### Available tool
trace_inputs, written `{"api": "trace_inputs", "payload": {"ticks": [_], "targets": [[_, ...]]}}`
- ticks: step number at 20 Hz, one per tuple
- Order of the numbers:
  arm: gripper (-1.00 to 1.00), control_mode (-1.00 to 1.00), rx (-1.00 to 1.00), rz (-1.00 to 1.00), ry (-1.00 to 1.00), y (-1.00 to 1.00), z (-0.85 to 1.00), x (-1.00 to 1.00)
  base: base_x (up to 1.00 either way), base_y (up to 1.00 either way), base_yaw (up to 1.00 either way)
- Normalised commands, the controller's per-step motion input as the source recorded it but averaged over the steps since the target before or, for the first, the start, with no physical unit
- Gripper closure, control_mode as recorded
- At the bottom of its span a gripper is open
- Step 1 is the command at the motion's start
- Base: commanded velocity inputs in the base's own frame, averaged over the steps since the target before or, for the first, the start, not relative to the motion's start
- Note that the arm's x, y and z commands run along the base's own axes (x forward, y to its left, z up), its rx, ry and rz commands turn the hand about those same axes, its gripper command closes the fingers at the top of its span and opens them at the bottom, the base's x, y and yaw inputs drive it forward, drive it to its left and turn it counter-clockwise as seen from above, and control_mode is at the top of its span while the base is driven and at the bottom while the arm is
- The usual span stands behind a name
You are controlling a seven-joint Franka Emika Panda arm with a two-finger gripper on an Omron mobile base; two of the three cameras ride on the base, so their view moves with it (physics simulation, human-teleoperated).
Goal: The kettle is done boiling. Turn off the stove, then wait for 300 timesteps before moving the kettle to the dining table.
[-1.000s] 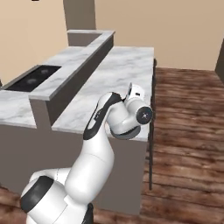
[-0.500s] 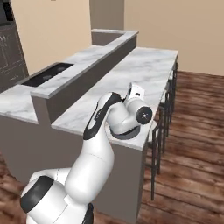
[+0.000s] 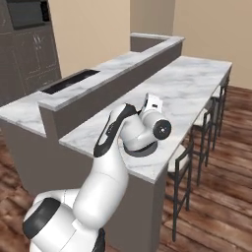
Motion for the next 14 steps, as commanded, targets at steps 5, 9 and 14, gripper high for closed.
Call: {"api": "trace_inputs", "payload": {"ticks": [5, 9, 14], "targets": [[1.00, 1.00, 0.00, 0.00, 0.00, 0.00, 0.00, 0.00, 0.26, -0.57, 0.34], [1.00, 1.00, 0.00, 0.00, 0.00, 0.00, 0.00, 0.00, 0.41, -0.29, 0.33], [1.00, 1.00, 0.00, 0.00, 0.00, 0.00, 0.00, 0.00, 0.33, 0.00, 0.14]]}}
